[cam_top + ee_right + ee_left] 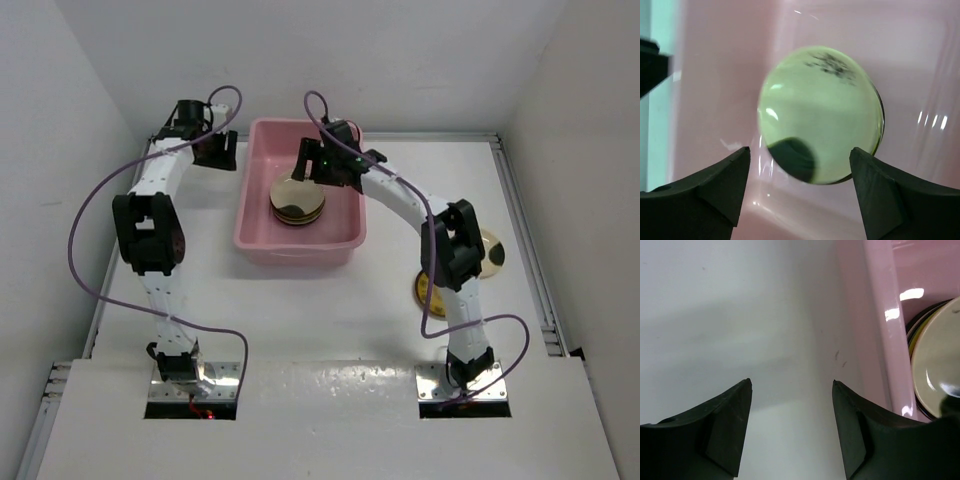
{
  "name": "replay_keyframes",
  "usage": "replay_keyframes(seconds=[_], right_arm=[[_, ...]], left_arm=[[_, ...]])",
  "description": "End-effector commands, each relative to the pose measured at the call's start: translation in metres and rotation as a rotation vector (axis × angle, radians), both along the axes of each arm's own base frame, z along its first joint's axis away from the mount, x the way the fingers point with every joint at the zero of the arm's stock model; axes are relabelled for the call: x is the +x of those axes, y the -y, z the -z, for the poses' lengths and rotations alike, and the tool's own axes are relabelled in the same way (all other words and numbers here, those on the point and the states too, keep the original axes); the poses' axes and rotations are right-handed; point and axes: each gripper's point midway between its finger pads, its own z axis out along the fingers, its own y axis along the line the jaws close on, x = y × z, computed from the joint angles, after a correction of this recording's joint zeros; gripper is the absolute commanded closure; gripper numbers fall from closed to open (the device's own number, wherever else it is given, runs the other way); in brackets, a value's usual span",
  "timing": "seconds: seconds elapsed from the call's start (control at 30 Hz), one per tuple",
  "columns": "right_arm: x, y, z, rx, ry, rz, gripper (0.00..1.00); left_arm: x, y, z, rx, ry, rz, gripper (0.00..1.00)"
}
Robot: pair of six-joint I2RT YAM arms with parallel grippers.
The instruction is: Place the plates into the plastic bin on the countertop
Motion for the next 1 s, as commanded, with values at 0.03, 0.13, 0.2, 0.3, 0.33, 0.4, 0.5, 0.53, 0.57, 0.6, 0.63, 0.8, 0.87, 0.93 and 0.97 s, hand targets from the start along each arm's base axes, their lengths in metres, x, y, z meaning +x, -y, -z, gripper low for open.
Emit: replay_keyframes(seconds=[0.03,0.13,0.2,0.3,0.33,0.4,0.5,0.53,0.57,0.6,0.63,0.8,0.87,0.93,0.97], right_arm=[[-0.005,0.005,-0.078,-0.095,0.178,-0.2,0.19],[-0.011,0.045,-0.111,-0.132,0.207,-0.145,0.14],[-0.013,0.085,-0.128,-0.125,0.191,-0.071,0.14],[-0.035,0.129,-0.125,-0.124,0.125,-0.007,0.14],[-0.045,0.175,-0.104,-0.122,0.054,0.111,0.14],[-0.063,0.214,-0.106,-0.09,0.038,0.214,0.14],[-0.122,0.302,-0.047,-0.092,-0.188,0.476,0.16],[-0.167,0.349,-0.008,-0.116,-0.318,0.636,0.16],[-0.184,0.358,0.005,-0.125,-0.357,0.674,0.16],[-0.215,0.37,0.034,-0.123,-0.455,0.733,0.16],[-0.23,0.384,0.03,-0.097,-0.432,0.806,0.17],[-0.291,0.399,0.086,-0.052,-0.507,0.971,0.27],[-0.301,0.394,0.104,-0.023,-0.519,0.966,0.27],[-0.296,0.388,0.112,0.025,-0.518,0.951,0.29],[-0.296,0.385,0.119,0.026,-0.534,0.928,0.3]], left_arm=[[0.0,-0.014,-0.071,0.019,0.156,-0.023,0.32],[-0.005,-0.028,-0.075,0.034,0.162,-0.046,0.31],[-0.007,-0.029,-0.076,0.04,0.163,-0.04,0.31],[-0.012,-0.033,-0.076,0.041,0.16,-0.049,0.31],[-0.012,-0.038,-0.076,0.048,0.161,-0.052,0.31],[-0.015,-0.037,-0.077,0.042,0.162,-0.045,0.3],[-0.02,-0.042,-0.082,0.043,0.161,-0.056,0.3],[-0.022,-0.04,-0.088,0.035,0.174,-0.047,0.3],[-0.024,-0.039,-0.082,0.034,0.159,-0.047,0.3],[-0.027,-0.042,-0.082,0.026,0.157,-0.048,0.3],[-0.027,-0.042,-0.082,0.026,0.157,-0.048,0.3],[-0.034,-0.05,-0.079,0.026,0.144,-0.066,0.29],[-0.035,-0.049,-0.083,0.021,0.154,-0.059,0.29],[-0.037,-0.054,-0.079,0.02,0.143,-0.07,0.29],[-0.04,-0.059,-0.073,0.02,0.129,-0.081,0.29]])
